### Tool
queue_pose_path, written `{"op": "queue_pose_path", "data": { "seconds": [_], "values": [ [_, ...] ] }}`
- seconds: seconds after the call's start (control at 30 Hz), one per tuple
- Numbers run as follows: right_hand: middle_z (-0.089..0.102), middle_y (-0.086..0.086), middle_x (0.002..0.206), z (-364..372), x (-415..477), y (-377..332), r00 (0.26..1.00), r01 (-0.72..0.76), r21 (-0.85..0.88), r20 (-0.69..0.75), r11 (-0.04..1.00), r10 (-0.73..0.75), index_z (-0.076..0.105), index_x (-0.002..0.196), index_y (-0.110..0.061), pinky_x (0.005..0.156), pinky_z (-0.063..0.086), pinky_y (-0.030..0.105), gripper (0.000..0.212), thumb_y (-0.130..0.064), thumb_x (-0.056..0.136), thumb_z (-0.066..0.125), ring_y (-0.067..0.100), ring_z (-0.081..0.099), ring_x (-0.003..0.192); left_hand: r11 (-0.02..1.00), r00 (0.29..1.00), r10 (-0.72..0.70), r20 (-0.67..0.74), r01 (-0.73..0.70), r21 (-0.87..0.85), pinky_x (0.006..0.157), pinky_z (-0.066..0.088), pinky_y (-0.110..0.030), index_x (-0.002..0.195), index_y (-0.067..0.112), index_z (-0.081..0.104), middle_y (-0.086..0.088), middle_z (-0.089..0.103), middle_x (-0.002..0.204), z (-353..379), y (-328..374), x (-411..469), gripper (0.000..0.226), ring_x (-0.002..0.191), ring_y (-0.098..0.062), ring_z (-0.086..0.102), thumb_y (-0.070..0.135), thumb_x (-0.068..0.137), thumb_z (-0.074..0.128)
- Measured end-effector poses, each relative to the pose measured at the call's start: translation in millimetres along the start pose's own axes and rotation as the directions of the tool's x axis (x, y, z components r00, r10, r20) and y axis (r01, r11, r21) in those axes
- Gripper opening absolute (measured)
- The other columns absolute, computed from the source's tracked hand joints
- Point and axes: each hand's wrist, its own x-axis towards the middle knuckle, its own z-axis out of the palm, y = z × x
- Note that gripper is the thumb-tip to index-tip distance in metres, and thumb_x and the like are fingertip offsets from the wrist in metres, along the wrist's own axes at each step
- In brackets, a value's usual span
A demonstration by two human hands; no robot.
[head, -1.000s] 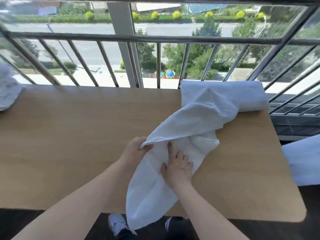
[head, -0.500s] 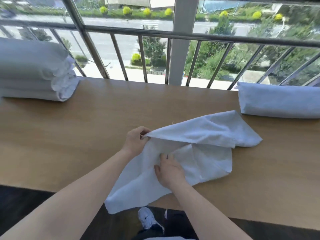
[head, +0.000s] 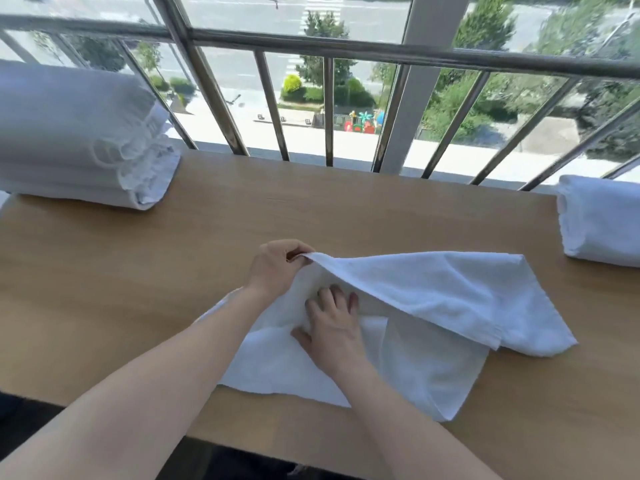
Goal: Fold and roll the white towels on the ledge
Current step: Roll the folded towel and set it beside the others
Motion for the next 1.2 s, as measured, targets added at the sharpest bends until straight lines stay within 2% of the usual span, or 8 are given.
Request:
{"op": "queue_pose_path", "data": {
  "seconds": [0.1,0.2,0.33,0.47,0.6,0.77,1.03,1.2],
  "values": [
    [0.042,0.004,0.136,5,17,-9,0.994,-0.110,0.022,-0.008,0.994,0.111,0.049,0.131,-0.020,0.116,0.014,0.058,0.051,-0.056,0.095,0.046,0.033,0.026,0.141,0.997,0.997,0.072,0.024,-0.072,-0.011,0.070,0.037,0.001,0.097,0.021,0.081,0.010,0.076,0.093,2,3,25,0.016,0.078,0.016,0.061,0.011,0.090,0.071],
    [0.028,0.006,0.152,6,39,-24,0.959,-0.278,0.079,-0.032,0.957,0.281,0.030,0.149,-0.025,0.112,0.013,0.057,0.062,-0.059,0.097,0.038,0.034,0.015,0.146,0.984,0.983,0.171,0.071,-0.174,0.029,0.078,0.037,-0.001,0.104,0.018,0.080,0.000,0.077,0.104,-3,5,47,0.017,0.097,-0.011,0.067,0.013,0.090,0.073],
    [0.004,0.004,0.161,7,71,-46,0.872,-0.488,0.116,0.025,0.865,0.489,0.004,0.158,-0.032,0.109,0.008,0.054,0.068,-0.060,0.099,0.024,0.033,-0.001,0.146,0.969,0.967,0.234,0.098,-0.240,0.061,0.104,0.040,-0.029,0.122,0.014,0.071,-0.007,0.069,0.125,-28,-12,50,0.043,0.120,-0.026,0.059,0.020,0.081,0.084],
    [-0.014,0.000,0.165,6,104,-67,0.754,-0.656,0.163,0.100,0.737,0.649,-0.011,0.157,-0.034,0.114,0.005,0.057,0.068,-0.060,0.100,0.015,0.028,-0.011,0.150,0.972,0.980,0.190,-0.065,-0.178,0.155,0.105,0.037,-0.042,0.119,0.019,0.070,-0.001,0.065,0.129,-58,-68,38,0.041,0.123,-0.027,0.055,0.032,0.082,0.081],
    [-0.018,-0.002,0.165,2,118,-79,0.680,-0.727,0.238,0.122,0.644,0.723,-0.010,0.157,-0.034,0.116,0.002,0.058,0.067,-0.058,0.101,0.017,0.028,-0.016,0.151,0.968,0.992,0.120,-0.028,-0.110,0.225,0.111,0.029,-0.042,0.131,0.023,0.063,-0.001,0.052,0.146,-71,-112,34,0.042,0.135,-0.027,0.044,0.040,0.092,0.068],
    [0.006,-0.004,0.166,-7,100,-87,0.683,-0.716,0.270,0.079,0.644,0.726,0.009,0.158,-0.034,0.114,0.014,0.055,0.061,-0.055,0.102,0.018,0.025,0.009,0.150,0.953,0.980,0.132,0.146,-0.166,0.252,0.123,0.011,-0.039,0.148,0.025,0.041,0.001,0.019,0.166,-67,-122,37,0.064,0.153,-0.022,0.014,0.053,0.094,0.060],
    [0.018,-0.014,0.162,-6,72,-50,0.640,-0.748,0.300,0.084,0.593,0.764,0.015,0.155,-0.036,0.108,0.014,0.068,0.056,-0.052,0.102,0.020,0.019,0.016,0.146,0.856,0.950,0.094,0.299,-0.230,0.462,0.124,-0.003,-0.035,0.159,0.035,0.000,0.011,-0.012,0.167,-87,-139,35,0.082,0.154,-0.012,-0.009,0.059,0.097,0.048],
    [0.012,-0.010,0.165,-5,65,-23,0.691,-0.702,0.325,0.095,0.634,0.716,0.012,0.156,-0.033,0.115,0.009,0.066,0.060,-0.053,0.101,0.024,0.025,0.009,0.150,0.816,0.937,0.006,0.350,-0.207,0.540,0.124,-0.007,-0.038,0.157,0.034,-0.018,0.011,-0.021,0.165,-102,-150,32,0.087,0.152,-0.008,-0.016,0.058,0.099,0.043]
  ]
}}
